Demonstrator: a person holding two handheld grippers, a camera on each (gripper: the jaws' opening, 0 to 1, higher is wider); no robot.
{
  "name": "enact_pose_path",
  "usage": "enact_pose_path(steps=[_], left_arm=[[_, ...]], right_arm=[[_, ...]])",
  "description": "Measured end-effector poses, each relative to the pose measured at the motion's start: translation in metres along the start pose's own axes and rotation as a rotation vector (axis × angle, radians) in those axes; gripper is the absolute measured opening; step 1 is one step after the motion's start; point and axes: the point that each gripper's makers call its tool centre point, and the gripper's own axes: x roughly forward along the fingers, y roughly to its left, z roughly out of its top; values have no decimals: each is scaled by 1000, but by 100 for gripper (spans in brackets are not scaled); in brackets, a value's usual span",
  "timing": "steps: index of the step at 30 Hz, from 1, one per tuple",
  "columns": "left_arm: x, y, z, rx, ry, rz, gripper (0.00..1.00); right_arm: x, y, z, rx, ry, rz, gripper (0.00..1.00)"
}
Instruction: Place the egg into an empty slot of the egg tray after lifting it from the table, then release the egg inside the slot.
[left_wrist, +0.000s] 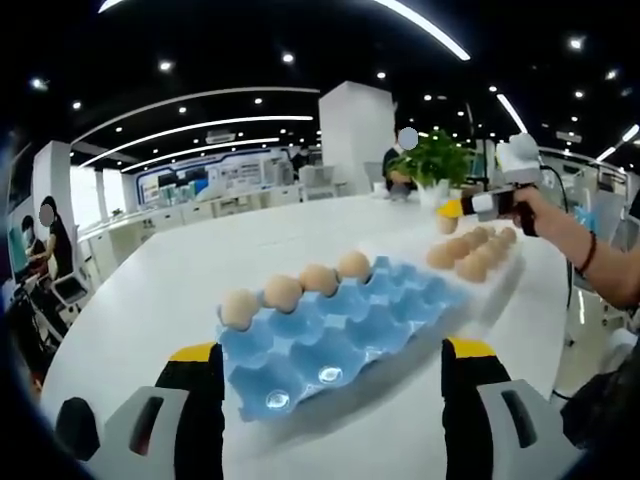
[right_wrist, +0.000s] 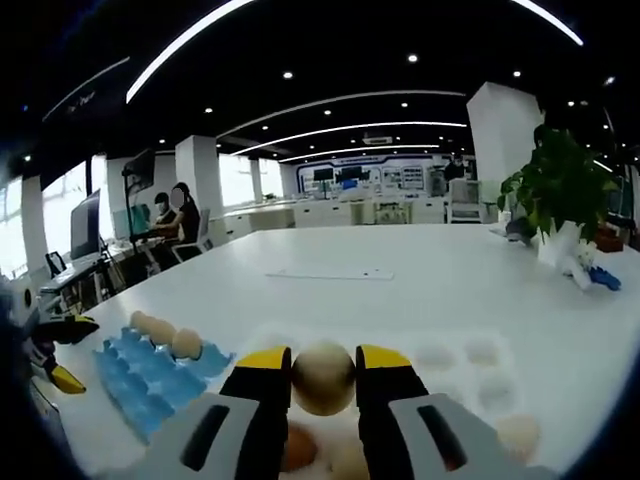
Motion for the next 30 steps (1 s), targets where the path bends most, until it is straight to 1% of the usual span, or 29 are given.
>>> enact_pose_path(steps=[6, 8, 15, 20, 30], left_arm=[[0, 2, -1, 0, 4, 1, 91], [1, 2, -2, -1, 5, 0, 91], [2, 3, -3, -2, 7, 0, 91], [2, 4, -3, -5, 6, 1, 91], [0, 7, -5, -8, 8, 6, 91]], right_arm=[[-2, 14, -4, 0, 5, 27, 26], [2, 16, -3, 1, 9, 39, 26], [5, 27, -7, -6, 17, 61, 26], [11, 32, -4, -15, 16, 77, 26], [19, 49, -5, -51, 25, 98, 26]])
